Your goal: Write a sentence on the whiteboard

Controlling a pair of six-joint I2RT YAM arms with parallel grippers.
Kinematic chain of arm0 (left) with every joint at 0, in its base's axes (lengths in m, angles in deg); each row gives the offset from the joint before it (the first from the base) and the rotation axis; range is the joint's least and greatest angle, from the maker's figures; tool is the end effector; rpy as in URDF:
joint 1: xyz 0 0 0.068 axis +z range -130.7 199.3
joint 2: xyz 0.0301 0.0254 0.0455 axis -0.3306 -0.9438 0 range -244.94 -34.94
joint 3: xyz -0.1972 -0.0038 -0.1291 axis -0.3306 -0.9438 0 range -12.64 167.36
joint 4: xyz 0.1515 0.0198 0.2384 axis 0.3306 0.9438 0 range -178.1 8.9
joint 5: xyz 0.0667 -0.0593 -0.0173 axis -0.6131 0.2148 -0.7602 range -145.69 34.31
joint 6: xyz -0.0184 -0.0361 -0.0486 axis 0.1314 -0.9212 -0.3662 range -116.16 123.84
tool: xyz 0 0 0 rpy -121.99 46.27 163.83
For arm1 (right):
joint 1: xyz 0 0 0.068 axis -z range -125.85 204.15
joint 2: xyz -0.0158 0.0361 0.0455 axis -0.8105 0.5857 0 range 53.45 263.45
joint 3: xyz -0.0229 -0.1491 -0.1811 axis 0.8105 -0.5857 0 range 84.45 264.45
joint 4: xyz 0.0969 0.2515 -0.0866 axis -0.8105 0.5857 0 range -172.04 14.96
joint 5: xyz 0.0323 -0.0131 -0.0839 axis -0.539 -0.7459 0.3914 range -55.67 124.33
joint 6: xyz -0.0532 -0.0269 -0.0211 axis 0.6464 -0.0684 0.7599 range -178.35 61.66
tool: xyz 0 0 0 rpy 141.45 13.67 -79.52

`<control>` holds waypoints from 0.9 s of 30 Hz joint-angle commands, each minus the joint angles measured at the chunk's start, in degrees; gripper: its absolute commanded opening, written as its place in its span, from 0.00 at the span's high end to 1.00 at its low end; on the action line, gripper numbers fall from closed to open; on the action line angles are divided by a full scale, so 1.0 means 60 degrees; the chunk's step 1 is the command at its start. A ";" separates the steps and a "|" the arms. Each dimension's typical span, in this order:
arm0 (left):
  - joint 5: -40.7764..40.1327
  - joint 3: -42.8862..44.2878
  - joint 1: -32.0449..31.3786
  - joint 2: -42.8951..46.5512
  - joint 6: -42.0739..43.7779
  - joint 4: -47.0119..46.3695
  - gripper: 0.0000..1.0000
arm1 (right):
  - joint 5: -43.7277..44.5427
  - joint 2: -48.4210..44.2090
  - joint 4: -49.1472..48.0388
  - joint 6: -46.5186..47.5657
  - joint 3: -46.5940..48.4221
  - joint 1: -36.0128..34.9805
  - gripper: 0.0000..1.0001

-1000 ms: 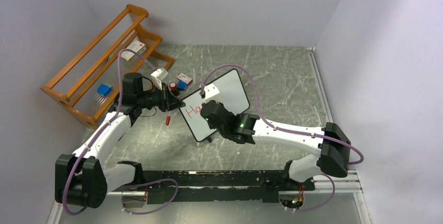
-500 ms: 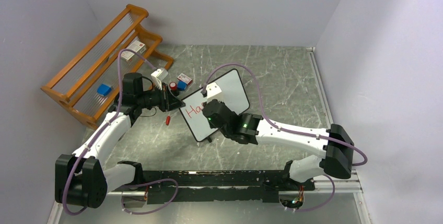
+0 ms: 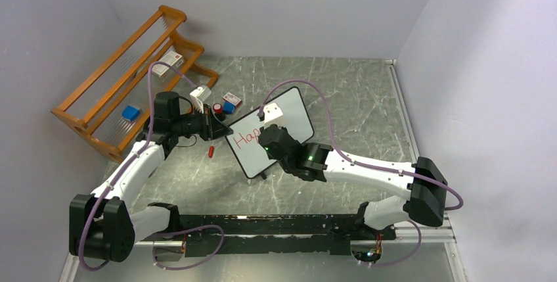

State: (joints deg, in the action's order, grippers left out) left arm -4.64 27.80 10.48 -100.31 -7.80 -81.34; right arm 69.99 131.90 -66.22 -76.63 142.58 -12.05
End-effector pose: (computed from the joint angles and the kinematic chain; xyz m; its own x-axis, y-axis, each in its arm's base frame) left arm 0.2743 -0.0808 0.2051 -0.6597 -0.0260 -0.7510 0.6302 0.5253 -0.5717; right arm 0.1625 0.2984 0.2307 -0.3997 -0.2742 -0.8747 -0.4508 0.8897 -0.0730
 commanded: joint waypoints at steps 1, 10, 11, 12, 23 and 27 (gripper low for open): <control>-0.0393 -0.0017 -0.0010 -0.0216 0.0191 0.0409 0.95 | 0.0354 -0.0097 -0.0546 0.0235 -0.0020 0.0060 1.00; -0.0406 -0.0004 -0.0013 -0.0256 0.0205 0.0425 0.95 | 0.0343 -0.0142 -0.0701 0.0377 -0.0041 0.0145 1.00; -0.0411 -0.0005 -0.0010 -0.0259 0.0203 0.0425 0.95 | 0.0328 -0.0145 -0.0715 0.0381 -0.0048 0.0155 1.00; -0.0408 -0.0003 -0.0010 -0.0269 0.0218 0.0425 0.95 | 0.0319 -0.0140 -0.0726 0.0381 -0.0062 0.0173 1.00; -0.0405 0.0009 -0.0010 -0.0295 0.0230 0.0440 0.95 | 0.0246 -0.0061 -0.0828 0.0472 -0.0035 0.0238 1.00; -0.0394 -0.0002 -0.0010 -0.0288 0.0223 0.0436 0.95 | 0.0165 0.0000 -0.0862 0.0482 -0.0007 0.0237 1.00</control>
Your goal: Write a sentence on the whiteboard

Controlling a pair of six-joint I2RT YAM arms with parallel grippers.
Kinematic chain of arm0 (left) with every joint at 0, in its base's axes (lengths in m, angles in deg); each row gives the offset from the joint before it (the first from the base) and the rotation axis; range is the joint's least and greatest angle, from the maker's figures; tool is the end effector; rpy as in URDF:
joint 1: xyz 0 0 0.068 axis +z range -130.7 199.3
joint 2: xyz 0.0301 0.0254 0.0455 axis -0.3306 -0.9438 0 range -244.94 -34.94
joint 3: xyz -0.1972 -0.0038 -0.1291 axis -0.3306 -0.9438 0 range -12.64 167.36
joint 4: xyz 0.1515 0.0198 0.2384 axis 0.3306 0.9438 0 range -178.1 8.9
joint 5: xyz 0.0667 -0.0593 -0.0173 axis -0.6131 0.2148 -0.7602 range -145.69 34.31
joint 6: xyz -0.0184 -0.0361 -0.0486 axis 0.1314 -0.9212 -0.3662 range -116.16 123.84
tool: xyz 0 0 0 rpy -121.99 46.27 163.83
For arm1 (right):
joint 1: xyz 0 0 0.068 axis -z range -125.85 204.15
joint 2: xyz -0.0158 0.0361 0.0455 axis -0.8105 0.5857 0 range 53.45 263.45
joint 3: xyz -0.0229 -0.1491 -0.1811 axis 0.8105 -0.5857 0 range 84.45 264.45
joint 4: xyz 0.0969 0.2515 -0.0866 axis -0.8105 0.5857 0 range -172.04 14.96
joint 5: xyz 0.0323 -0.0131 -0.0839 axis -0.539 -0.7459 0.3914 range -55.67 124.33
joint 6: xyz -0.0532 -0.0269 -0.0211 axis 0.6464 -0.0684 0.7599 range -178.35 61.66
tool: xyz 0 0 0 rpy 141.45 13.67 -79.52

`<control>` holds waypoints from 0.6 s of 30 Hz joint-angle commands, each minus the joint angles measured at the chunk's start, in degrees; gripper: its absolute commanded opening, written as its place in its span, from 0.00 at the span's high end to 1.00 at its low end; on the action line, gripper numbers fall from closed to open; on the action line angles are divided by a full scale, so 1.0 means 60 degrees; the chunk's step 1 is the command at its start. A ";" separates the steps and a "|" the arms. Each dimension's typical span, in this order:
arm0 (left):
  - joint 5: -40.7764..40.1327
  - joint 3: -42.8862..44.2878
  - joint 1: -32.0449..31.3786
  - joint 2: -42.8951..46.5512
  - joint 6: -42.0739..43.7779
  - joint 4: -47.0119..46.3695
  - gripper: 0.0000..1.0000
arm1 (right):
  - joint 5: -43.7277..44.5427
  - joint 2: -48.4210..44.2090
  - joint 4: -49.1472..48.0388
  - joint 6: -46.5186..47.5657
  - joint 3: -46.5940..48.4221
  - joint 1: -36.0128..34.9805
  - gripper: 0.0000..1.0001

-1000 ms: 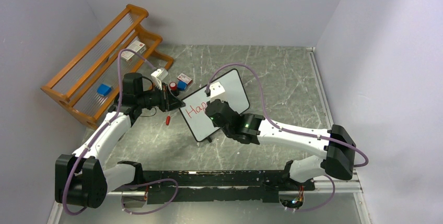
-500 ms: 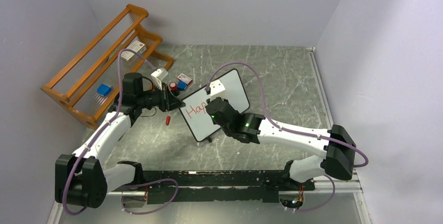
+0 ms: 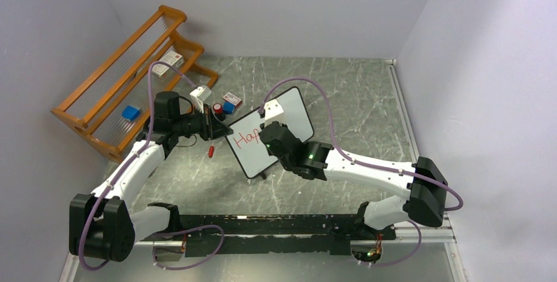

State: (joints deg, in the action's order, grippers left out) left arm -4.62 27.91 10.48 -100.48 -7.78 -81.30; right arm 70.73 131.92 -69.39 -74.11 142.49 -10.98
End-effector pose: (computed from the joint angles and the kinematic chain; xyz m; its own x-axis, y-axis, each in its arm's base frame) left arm 0.2748 -0.0809 0.2049 -0.6608 -0.0255 -0.7501 0.6296 0.5252 -0.5725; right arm 0.1698 0.2979 0.2354 -0.3625 -0.2619 -0.8944 -0.4391 0.8945 -0.0839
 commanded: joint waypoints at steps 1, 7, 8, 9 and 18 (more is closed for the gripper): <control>-0.0396 -0.0021 -0.0010 -0.0267 0.0226 0.0432 0.95 | 0.0034 0.0032 -0.0335 0.0055 0.0020 0.0060 1.00; -0.0382 -0.0021 -0.0010 -0.0273 0.0215 0.0411 0.95 | 0.0042 0.0171 -0.0349 0.0071 0.0079 0.0076 1.00; -0.0365 -0.0021 -0.0017 -0.0280 0.0221 0.0417 0.95 | 0.0047 0.0184 -0.0350 0.0088 0.0082 0.0082 1.00; -0.0367 -0.0021 -0.0011 -0.0281 0.0222 0.0418 0.95 | 0.0035 0.0200 -0.0363 0.0093 0.0095 0.0078 1.00; -0.0337 -0.0021 -0.0010 -0.0276 0.0197 0.0394 0.95 | 0.0010 0.0293 -0.0322 0.0092 0.0139 0.0086 1.00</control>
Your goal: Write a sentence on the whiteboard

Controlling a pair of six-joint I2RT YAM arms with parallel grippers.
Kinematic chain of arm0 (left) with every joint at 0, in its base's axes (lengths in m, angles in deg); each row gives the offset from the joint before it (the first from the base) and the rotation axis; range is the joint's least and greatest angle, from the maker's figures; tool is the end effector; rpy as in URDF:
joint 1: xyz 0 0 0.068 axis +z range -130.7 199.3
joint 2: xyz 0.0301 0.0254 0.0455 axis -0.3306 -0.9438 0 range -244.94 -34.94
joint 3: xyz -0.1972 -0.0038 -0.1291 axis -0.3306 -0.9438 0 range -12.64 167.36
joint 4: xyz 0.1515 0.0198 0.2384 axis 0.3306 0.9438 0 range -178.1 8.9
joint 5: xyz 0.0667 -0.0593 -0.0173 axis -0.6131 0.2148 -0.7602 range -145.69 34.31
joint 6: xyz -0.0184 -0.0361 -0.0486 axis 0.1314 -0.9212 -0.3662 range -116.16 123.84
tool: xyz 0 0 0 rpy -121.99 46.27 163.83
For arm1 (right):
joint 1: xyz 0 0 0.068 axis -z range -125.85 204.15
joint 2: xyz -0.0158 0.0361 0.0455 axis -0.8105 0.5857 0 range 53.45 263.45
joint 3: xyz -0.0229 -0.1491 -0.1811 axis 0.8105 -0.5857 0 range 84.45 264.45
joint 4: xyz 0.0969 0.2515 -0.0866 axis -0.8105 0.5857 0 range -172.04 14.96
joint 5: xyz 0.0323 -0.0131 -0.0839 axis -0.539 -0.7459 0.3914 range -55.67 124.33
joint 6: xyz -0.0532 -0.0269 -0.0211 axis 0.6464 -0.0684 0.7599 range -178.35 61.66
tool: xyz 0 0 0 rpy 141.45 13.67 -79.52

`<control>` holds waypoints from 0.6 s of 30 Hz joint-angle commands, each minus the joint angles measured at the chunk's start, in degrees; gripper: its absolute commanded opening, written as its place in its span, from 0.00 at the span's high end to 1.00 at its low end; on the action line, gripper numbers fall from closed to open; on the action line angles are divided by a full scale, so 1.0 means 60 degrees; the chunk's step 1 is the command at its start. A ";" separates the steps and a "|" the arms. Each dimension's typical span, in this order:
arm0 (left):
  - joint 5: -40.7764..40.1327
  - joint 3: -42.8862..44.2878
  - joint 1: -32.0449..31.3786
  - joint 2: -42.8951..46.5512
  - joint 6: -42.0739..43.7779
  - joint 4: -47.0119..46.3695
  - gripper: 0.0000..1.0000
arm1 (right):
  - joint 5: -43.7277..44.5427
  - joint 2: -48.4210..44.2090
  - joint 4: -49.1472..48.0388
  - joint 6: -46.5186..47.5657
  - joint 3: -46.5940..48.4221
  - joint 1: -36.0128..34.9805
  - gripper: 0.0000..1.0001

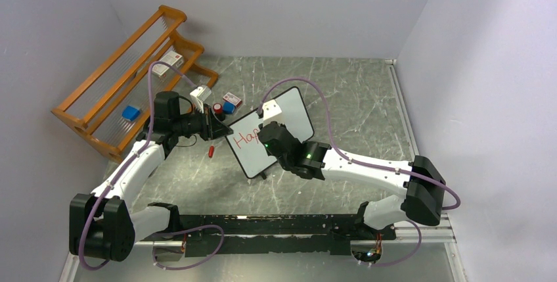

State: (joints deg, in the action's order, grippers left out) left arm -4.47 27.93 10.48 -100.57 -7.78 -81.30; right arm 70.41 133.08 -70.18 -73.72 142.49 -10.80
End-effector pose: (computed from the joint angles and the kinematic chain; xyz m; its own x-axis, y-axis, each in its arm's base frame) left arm 0.2748 -0.0810 0.2047 -0.6620 -0.0250 -0.7491 0.6299 0.5231 -0.5741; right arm 0.1720 0.3006 0.2300 -0.3640 -0.2726 -0.8906 -0.4435 0.8916 -0.0917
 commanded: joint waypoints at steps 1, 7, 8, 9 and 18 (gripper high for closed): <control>-0.0363 -0.0025 -0.0010 -0.0264 0.0206 0.0389 0.95 | 0.0054 0.0103 -0.0176 0.0036 0.0154 0.0051 1.00; -0.0348 -0.0025 -0.0010 -0.0272 0.0204 0.0389 0.95 | 0.0048 0.0146 -0.0160 0.0058 0.0185 0.0057 1.00; -0.0356 -0.0025 -0.0010 -0.0273 0.0196 0.0400 0.95 | 0.0035 0.0145 -0.0160 0.0040 0.0185 0.0049 1.00; -0.0362 -0.0025 -0.0010 -0.0269 0.0203 0.0403 0.95 | 0.0030 0.0145 -0.0173 0.0039 0.0185 0.0051 1.00; -0.0433 0.0004 -0.0010 -0.0277 0.0234 0.0432 0.95 | 0.0211 -0.0107 0.0015 0.0047 0.0178 0.0056 1.00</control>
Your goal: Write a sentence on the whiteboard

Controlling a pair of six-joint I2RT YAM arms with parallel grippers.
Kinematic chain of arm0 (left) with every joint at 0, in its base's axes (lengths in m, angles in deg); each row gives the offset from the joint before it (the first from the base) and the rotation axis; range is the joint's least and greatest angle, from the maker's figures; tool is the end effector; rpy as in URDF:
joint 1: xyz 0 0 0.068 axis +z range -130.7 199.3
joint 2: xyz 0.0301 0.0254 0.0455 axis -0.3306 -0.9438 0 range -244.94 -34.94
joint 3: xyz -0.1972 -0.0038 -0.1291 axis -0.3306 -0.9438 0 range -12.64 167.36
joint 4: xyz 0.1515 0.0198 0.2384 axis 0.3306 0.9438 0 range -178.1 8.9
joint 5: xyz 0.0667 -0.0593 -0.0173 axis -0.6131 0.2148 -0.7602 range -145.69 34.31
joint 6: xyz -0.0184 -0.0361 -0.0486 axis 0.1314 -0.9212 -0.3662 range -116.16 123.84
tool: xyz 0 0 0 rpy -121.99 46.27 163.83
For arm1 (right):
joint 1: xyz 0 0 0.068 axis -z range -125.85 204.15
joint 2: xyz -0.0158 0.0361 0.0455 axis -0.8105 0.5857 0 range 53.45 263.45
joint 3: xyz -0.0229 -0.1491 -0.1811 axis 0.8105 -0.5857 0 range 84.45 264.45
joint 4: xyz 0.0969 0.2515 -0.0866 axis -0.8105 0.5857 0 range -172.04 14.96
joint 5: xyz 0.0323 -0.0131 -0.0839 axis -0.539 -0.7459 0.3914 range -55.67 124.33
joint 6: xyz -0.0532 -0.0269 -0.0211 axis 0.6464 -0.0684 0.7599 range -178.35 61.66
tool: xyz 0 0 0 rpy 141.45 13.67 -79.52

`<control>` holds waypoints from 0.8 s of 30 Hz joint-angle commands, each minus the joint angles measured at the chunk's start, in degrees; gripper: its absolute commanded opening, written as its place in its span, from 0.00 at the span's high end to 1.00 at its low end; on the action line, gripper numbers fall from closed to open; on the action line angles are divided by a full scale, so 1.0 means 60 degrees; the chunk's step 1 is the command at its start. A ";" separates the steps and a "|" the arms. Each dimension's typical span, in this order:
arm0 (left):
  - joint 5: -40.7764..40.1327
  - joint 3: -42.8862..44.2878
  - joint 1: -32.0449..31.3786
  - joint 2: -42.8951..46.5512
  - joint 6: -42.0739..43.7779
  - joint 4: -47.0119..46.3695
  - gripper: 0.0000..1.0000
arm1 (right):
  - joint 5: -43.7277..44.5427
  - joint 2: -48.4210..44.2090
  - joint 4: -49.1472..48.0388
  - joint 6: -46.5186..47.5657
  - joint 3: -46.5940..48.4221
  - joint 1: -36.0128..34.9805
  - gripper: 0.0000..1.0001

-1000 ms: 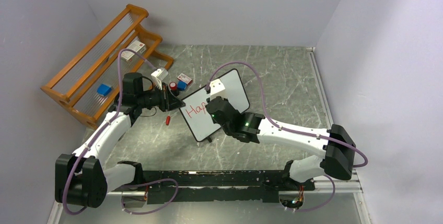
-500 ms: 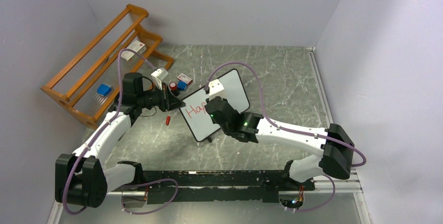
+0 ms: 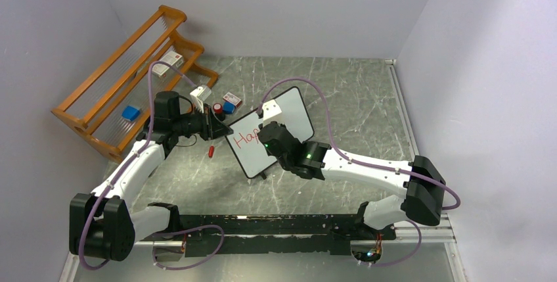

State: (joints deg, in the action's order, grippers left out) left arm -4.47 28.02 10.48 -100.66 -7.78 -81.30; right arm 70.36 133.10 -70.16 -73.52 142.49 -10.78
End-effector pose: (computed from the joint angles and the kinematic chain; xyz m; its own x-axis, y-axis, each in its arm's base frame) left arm 0.2752 -0.0811 0.2048 -0.6620 -0.0250 -0.7491 0.6299 0.5231 -0.5741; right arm 0.1721 0.3006 0.2299 -0.3630 -0.2763 -0.8899 -0.4451 0.8904 -0.0948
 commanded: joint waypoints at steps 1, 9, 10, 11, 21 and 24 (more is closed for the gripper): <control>-0.0436 -0.0010 -0.0010 -0.0279 0.0226 0.0436 0.95 | 0.0231 -0.0165 0.0032 0.0005 0.0171 0.0045 1.00; -0.0447 0.0005 -0.0010 -0.0293 0.0251 0.0461 0.95 | 0.0074 -0.0190 -0.0056 0.0022 0.0170 0.0054 1.00; -0.0463 0.0001 -0.0010 -0.0305 0.0242 0.0462 0.95 | 0.0073 -0.0182 -0.0084 0.0025 0.0181 0.0054 1.00; -0.0464 0.0004 -0.0010 -0.0297 0.0245 0.0462 0.95 | 0.0066 -0.0181 -0.0089 0.0003 0.0192 0.0042 1.00; -0.0471 0.0033 -0.0010 -0.0344 0.0266 0.0468 0.95 | 0.0130 -0.0329 0.0018 0.0009 0.0252 0.0051 1.00; -0.0479 0.0033 -0.0010 -0.0345 0.0262 0.0469 0.95 | 0.0106 -0.0412 -0.0045 0.0025 0.0200 0.0053 1.00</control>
State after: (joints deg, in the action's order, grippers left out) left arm -4.42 28.24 10.48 -101.12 -7.73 -81.30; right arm 70.01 132.73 -70.11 -73.50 142.49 -10.78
